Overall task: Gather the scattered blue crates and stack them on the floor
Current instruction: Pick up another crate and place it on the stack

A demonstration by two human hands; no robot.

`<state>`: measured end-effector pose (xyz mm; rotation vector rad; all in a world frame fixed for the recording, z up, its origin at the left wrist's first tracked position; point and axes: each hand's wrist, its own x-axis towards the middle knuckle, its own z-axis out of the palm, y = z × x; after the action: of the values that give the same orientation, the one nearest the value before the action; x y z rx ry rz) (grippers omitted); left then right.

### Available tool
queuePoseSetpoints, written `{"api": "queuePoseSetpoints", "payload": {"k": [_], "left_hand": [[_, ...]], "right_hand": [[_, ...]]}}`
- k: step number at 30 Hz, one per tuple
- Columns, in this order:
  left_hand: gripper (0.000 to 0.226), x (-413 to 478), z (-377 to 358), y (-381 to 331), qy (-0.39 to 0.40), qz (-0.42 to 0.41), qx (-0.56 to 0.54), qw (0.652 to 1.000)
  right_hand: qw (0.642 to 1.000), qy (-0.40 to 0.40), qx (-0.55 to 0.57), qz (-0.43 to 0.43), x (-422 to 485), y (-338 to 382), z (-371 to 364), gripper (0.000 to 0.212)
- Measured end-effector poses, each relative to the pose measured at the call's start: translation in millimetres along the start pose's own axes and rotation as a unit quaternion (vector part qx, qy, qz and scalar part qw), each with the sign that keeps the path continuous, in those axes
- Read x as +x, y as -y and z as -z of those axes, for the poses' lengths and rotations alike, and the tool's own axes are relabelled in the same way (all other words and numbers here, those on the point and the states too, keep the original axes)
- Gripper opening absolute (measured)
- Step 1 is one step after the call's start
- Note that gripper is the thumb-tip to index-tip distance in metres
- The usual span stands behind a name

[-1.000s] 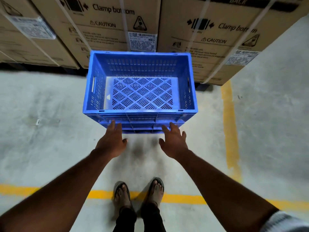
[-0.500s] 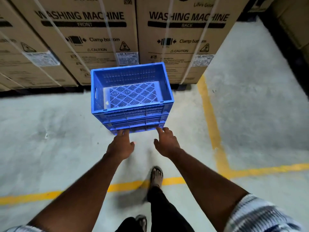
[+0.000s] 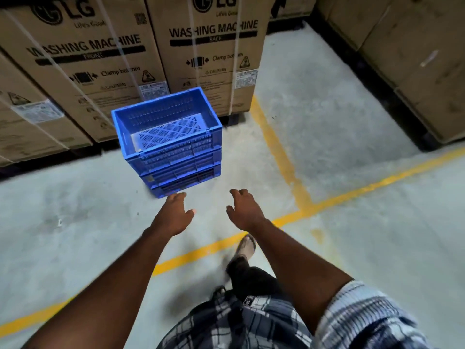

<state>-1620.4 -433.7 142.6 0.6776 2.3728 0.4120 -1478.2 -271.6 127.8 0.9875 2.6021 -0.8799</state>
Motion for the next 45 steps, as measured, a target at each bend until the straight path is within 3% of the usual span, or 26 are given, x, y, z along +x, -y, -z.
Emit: {"api": "queuePoseSetpoints", "payload": {"k": [11,27,39,45], "left_hand": [[0.064,-58.3,-100.2,-135.8,0.085,-0.143,0.057,0.984],[0.067,-204.7,-360.0,-377.7,0.198,-0.335,0.210,0.897],[0.065,-302.4,-521.4,-507.0,0.311,-0.456,0.305,0.776],[0.065,-308.4,-598.3,-587.7,0.364,-0.495,0.354,0.705]], "right_hand": [[0.989,-0.098,0.049,-0.102,-118.3,-101.8,34.5,0.054],[0.922,-0.193,0.132,-0.308,-376.9,-396.7,51.4,0.053],[0.806,-0.227,0.253,-0.485,-534.2,-555.1,18.0,0.046],[0.716,-0.250,0.317,-0.569,-565.1,-627.6,20.3,0.048]]}}
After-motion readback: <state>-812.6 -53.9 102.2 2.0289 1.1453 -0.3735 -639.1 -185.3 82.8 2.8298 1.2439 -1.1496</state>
